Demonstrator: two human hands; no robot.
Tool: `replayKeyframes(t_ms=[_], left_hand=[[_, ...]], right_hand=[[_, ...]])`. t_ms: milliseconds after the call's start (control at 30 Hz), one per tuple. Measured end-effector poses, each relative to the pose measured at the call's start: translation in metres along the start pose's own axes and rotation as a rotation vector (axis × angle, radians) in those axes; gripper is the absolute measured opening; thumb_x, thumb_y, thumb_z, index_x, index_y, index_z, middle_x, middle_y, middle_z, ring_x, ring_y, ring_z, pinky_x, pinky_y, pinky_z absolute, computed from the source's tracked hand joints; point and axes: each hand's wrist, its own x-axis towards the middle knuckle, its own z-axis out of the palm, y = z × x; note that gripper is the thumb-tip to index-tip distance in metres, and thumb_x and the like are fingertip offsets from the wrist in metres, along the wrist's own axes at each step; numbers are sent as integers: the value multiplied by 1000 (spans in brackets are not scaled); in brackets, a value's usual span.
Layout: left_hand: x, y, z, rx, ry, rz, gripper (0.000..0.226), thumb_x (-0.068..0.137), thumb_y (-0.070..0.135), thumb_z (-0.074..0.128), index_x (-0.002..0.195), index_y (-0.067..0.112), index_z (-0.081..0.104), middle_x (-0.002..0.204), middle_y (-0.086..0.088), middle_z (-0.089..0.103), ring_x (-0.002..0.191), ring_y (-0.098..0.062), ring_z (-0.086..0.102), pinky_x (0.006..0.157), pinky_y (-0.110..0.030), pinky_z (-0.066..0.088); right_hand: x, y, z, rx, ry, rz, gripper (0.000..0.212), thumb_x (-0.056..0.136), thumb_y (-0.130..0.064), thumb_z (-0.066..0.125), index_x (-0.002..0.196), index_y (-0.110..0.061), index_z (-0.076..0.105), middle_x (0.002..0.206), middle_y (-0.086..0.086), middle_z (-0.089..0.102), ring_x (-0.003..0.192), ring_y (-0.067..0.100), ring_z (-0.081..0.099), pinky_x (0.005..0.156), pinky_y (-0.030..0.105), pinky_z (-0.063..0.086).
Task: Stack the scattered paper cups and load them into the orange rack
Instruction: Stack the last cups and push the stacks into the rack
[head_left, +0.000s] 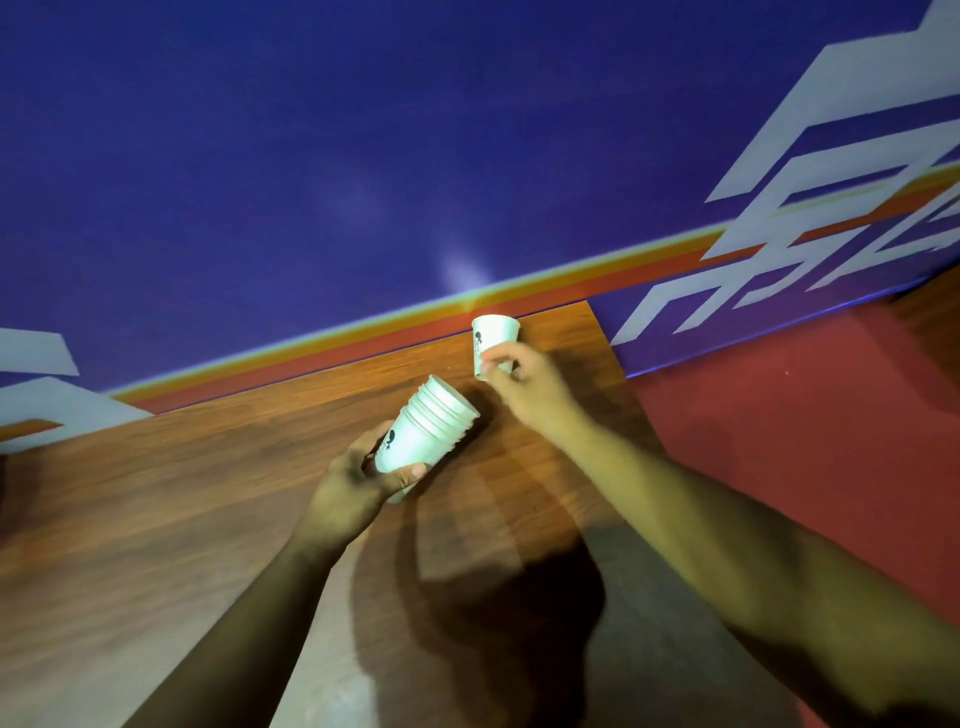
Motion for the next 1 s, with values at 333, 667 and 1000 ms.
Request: replayKeyframes(t_ms=[333, 667, 1000], left_hand=[[-17, -31, -23, -29, 55, -35, 55, 81, 17, 81, 131, 28, 61, 116, 19, 72, 105, 3, 67, 77, -8, 50], [-45, -43, -47, -90, 130, -62, 50, 81, 4, 79, 124, 24, 63, 111, 20, 72, 98, 3, 68, 74, -9, 51], [-99, -2, -78, -167, 147, 26, 57, 82, 5, 78, 133, 23, 60, 122, 11, 71, 110, -4, 66, 80, -13, 52]], right_hand=[[97, 32, 17, -496, 63, 178, 62, 85, -33, 71, 137, -7, 47, 134, 19, 52, 123, 35, 50, 96, 36, 41], [41, 10, 39, -212, 0, -31, 21, 91, -21, 61, 82, -4, 68, 80, 15, 67, 74, 23, 55, 66, 35, 43], [-55, -91, 54, -80, -297, -226, 29, 88, -26, 69, 81, 1, 73, 86, 13, 71, 78, 19, 60, 75, 24, 42]])
